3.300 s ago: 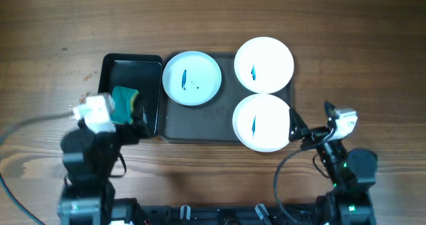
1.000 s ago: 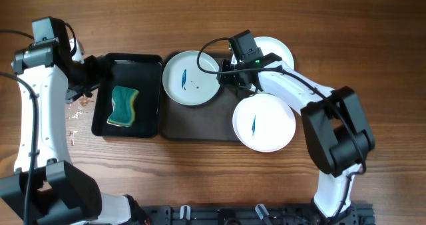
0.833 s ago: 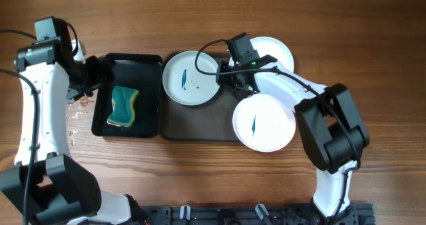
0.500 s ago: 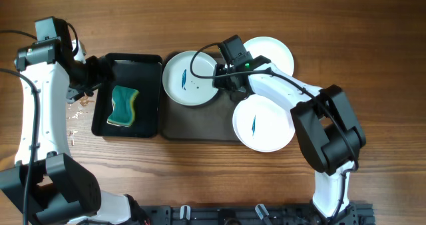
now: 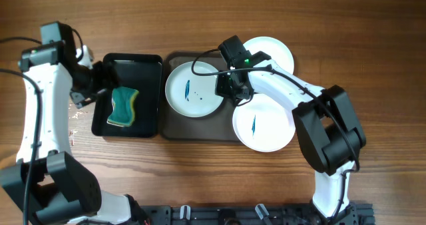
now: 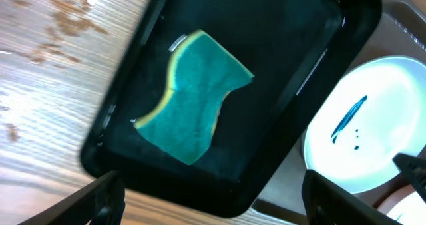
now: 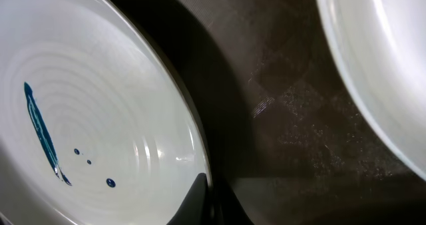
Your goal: Clean dirty plates on tray and stack at the side
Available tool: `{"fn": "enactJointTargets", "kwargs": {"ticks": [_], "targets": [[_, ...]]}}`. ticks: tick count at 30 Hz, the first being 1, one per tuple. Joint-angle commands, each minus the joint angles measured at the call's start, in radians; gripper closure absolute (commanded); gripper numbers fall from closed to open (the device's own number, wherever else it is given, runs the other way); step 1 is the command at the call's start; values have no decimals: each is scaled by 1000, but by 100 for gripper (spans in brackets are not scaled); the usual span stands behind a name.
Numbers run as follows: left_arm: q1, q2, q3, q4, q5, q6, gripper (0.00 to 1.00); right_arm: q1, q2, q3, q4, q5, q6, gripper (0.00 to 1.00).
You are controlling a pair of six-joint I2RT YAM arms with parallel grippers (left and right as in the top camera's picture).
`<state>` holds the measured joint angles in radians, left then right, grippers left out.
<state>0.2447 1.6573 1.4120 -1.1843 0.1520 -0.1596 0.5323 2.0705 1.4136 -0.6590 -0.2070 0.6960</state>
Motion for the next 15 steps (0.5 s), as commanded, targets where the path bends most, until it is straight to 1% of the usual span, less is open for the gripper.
{"fn": "enactJointTargets", "kwargs": {"ticks": [1, 3, 5, 7, 9, 11, 13, 15], "targets": [[-43, 11, -126, 92, 44, 30, 20, 1, 21, 4, -7, -26, -9, 95], [-50, 13, -192, 156, 27, 57, 22, 1, 21, 4, -5, -26, -16, 96], [-39, 15, -229, 174, 27, 92, 25, 1, 21, 3, -2, -31, -34, 95], [-26, 16, -239, 178, 25, 130, 28, 1, 21, 2, 4, -41, -43, 95], [-19, 20, -241, 211, 9, 130, 33, 1, 21, 2, 10, -46, -47, 95], [-19, 31, -248, 252, -5, 131, 34, 1, 21, 2, 16, -56, -63, 95], [-20, 64, -251, 284, -7, 139, 34, 1, 21, 2, 16, -56, -66, 95], [-20, 107, -251, 288, -7, 176, 39, 1, 21, 2, 16, -56, -68, 95]]}}
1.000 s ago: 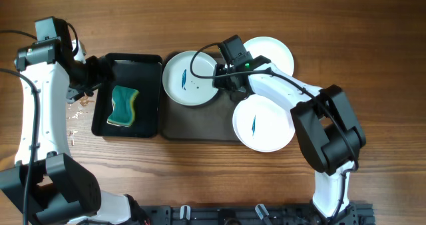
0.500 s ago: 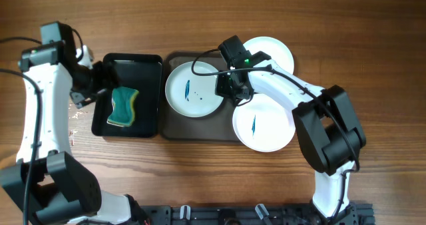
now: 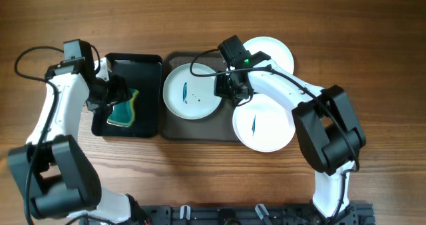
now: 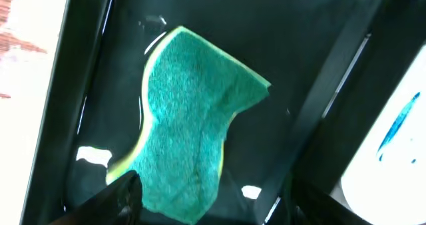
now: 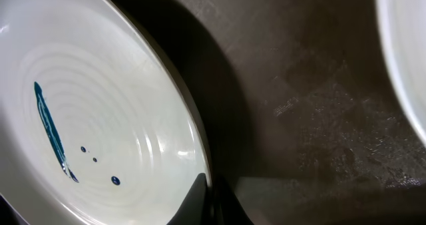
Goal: Clean dirty plates on tray and stack at the side
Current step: 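Lift the sponge with left gripper and bring it onto the held plate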
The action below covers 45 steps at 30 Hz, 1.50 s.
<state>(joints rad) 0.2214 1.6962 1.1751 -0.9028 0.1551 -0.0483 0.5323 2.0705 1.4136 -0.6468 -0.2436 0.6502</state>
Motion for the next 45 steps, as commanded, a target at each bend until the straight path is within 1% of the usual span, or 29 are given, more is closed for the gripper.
{"fn": "enactJointTargets", "kwargs": {"ticks": [1, 5, 7, 9, 12, 14, 17, 19, 21, 23, 24, 27, 30, 35, 36, 38, 39, 42, 45], "targets": [[3, 84, -14, 6, -11, 72, 41, 1, 21, 2, 4, -19, -22, 95], [3, 125, -14, 22, -5, 77, 49, 1, 21, 2, 6, -19, -22, 95], [2, 131, -16, 33, 1, 114, 51, 1, 21, 2, 10, -19, -21, 95], [2, 133, -27, 43, 0, 120, 52, 1, 21, 2, 16, -19, -22, 95], [0, 133, -46, 61, 0, 121, 58, 1, 21, 2, 18, -19, -22, 95], [-3, 133, -56, 68, -7, 121, 58, 1, 21, 2, 18, -19, -22, 95], [-11, 133, -89, 107, -16, 121, 55, 1, 21, 2, 18, -19, -22, 95], [-21, 133, -109, 130, -24, 123, 56, 1, 21, 2, 18, -19, -21, 95], [-30, 133, -124, 150, -38, 123, 63, 1, 21, 2, 18, -19, -22, 95], [-37, 133, -131, 163, -41, 123, 93, 1, 21, 2, 18, -19, -22, 95], [-39, 133, -131, 166, -41, 123, 96, 1, 21, 2, 18, -19, -21, 95], [-40, 132, -130, 169, -40, 118, 96, 0, 21, 2, 21, -19, -19, 95], [-40, 110, -104, 136, -40, 74, 96, -1, 21, 2, 29, -19, -22, 95], [-41, 34, 48, -15, -34, 5, 96, -14, 20, 2, 23, -20, -22, 95], [-41, 16, 99, -65, -19, 2, 96, -16, 20, 2, 21, -21, -22, 96], [-42, -3, 151, -117, 15, 0, 96, -16, 20, 2, 21, -27, -23, 96], [-47, -12, 177, -142, 42, -21, 96, -16, 20, 2, 21, -27, -23, 96], [-98, -21, 194, -142, 85, -74, 96, -18, 20, 2, 21, -54, -35, 96], [-209, -19, 194, -97, 88, -144, 96, -28, 20, 2, 13, -79, -49, 96]]}}
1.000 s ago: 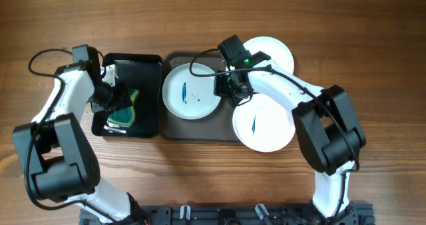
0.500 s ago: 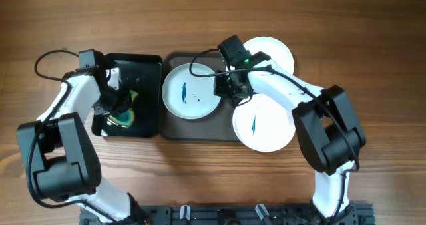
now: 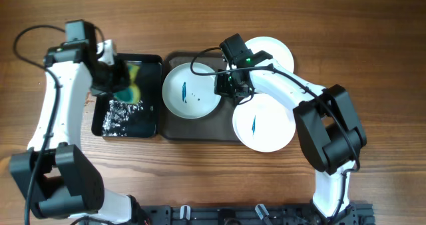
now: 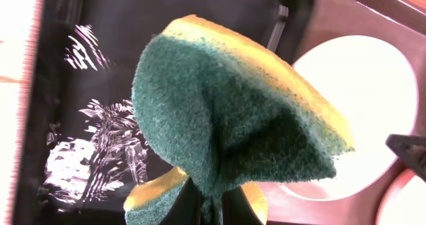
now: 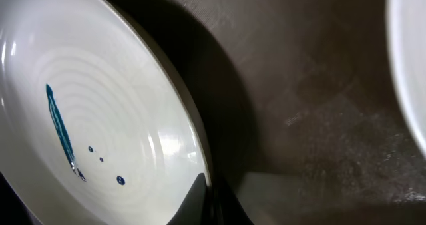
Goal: Clean dirty plates on tray and stack at the side
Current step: 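Lift the sponge with left gripper and bring it onto the held plate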
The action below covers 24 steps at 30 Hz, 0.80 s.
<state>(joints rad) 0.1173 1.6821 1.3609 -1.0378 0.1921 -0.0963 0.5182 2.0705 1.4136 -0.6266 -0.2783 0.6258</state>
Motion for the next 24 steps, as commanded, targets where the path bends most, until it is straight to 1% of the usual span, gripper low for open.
{"fn": "enactJointTargets", "kwargs": {"ticks": [1, 5, 6, 9, 11, 15, 20, 22, 23, 24], "targets": [[-136, -5, 8, 64, 50, -125, 96, -16, 20, 2, -11, -45, -24, 96], [-272, 18, 8, 180, -8, -253, 96, -21, 20, 2, -16, -60, -36, 96], [-314, 43, 8, 208, -31, -288, 96, -22, 20, 2, -16, -61, -43, 96], [-385, 121, 8, 251, -43, -338, 96, -24, 20, 2, -18, -64, -47, 96], [-430, 199, 8, 260, -92, -393, 96, -26, 21, 2, -19, -63, -47, 96], [-471, 312, 8, 269, -124, -439, 96, -34, 21, 2, -26, -64, -47, 96], [-481, 363, 7, 259, -153, -463, 96, -63, 21, -14, -18, -115, -47, 95], [-481, 363, 7, 252, -118, -461, 96, -79, 27, -21, -13, -147, -50, 96], [-481, 363, 7, 256, -61, -440, 96, -82, 34, -21, -10, -156, -50, 96], [-482, 363, 7, 269, 107, -313, 96, -82, 45, -21, -3, -170, -51, 96]]}}
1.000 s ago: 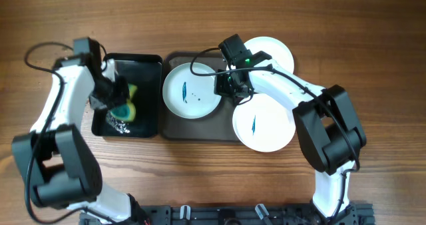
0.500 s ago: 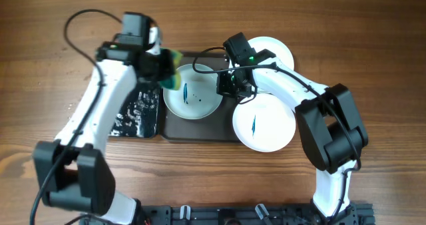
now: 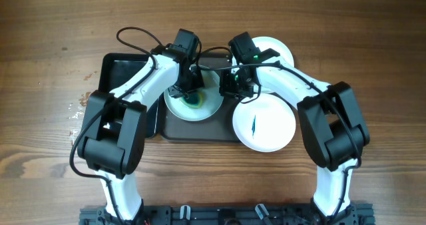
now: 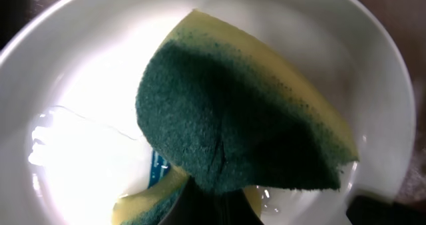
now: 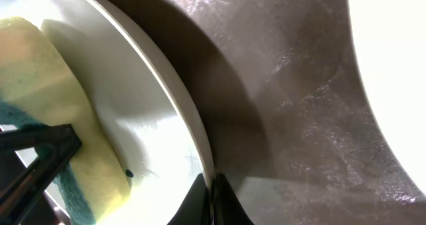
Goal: Clean dirty plates on tray and stack at the side
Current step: 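Lift the sponge with left gripper and bring it onto the held plate, then scrub the plate surface with the sponge while right gripper holds plate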
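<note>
A white dirty plate sits on the brown tray. My left gripper is shut on the green and yellow sponge, which presses into that plate; blue smear shows beside it. My right gripper is shut on the plate's right rim, the sponge visible across the plate. A second white plate with a blue streak lies at the tray's right edge. Another white plate lies behind it.
A black tray holding water stands left of the brown tray. Both arms cross over the middle of the wooden table. Cables loop above the plates.
My left gripper has moved right with the sponge, from above the black tray onto the dirty plate. The right gripper still holds the plate's rim.
The sponge lay in the black tray with my left gripper open beside it, then open around it. Then the gripper held it lifted over the rippling water. Now it is on the plate, which my right gripper has gripped throughout.
</note>
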Available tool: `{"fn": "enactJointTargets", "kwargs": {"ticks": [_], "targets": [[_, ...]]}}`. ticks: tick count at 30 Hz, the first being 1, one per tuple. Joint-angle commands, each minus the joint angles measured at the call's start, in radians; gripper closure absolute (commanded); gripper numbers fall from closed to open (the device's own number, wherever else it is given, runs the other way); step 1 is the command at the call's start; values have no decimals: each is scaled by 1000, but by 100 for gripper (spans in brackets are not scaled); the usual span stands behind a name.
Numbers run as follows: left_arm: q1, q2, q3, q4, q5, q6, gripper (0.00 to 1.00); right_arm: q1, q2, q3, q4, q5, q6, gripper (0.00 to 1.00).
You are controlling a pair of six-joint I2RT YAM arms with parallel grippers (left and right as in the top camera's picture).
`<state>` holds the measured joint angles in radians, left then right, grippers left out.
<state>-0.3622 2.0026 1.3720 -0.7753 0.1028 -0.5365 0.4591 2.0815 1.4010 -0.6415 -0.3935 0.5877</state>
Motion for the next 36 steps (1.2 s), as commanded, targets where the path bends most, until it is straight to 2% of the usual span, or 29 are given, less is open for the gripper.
{"fn": "enactJointTargets", "kwargs": {"ticks": [1, 5, 11, 13, 16, 17, 19, 21, 23, 24, 28, 33, 36], "targets": [[-5, 42, -4, 7, 256, 172, 96, -24, 37, -8, 14, -58, -13, 96], [-6, 42, -4, 18, 280, 188, 96, -25, 40, -8, 24, -82, -16, 96], [3, 42, -4, -13, -159, -53, 96, -27, 96, -8, 50, -195, -8, 96], [2, 42, -4, -45, -210, -82, 96, -34, 104, -8, 55, -207, 2, 96], [-8, 42, -4, -71, -187, -74, 96, -38, 104, -8, 58, -206, 16, 96], [-12, 42, -4, -68, -134, -36, 96, -38, 104, -8, 58, -205, 15, 96], [-20, 42, -4, -34, 81, 152, 96, -38, 104, -8, 58, -203, 15, 96], [-19, 42, -3, -7, 166, 194, 96, -38, 104, -8, 57, -203, 15, 96], [-10, 42, -3, 16, 111, 158, 96, -38, 104, -8, 56, -203, 14, 96], [6, 42, -2, 22, -16, 60, 96, -38, 105, -8, 56, -203, 14, 96], [48, 42, 12, 27, -220, -4, 96, -38, 104, -8, 56, -202, 14, 96], [71, 42, 15, -33, -225, -48, 96, -38, 104, -8, 56, -197, 14, 96], [66, 42, 15, -117, -104, -13, 96, -38, 104, -8, 55, -194, 14, 96]]}}
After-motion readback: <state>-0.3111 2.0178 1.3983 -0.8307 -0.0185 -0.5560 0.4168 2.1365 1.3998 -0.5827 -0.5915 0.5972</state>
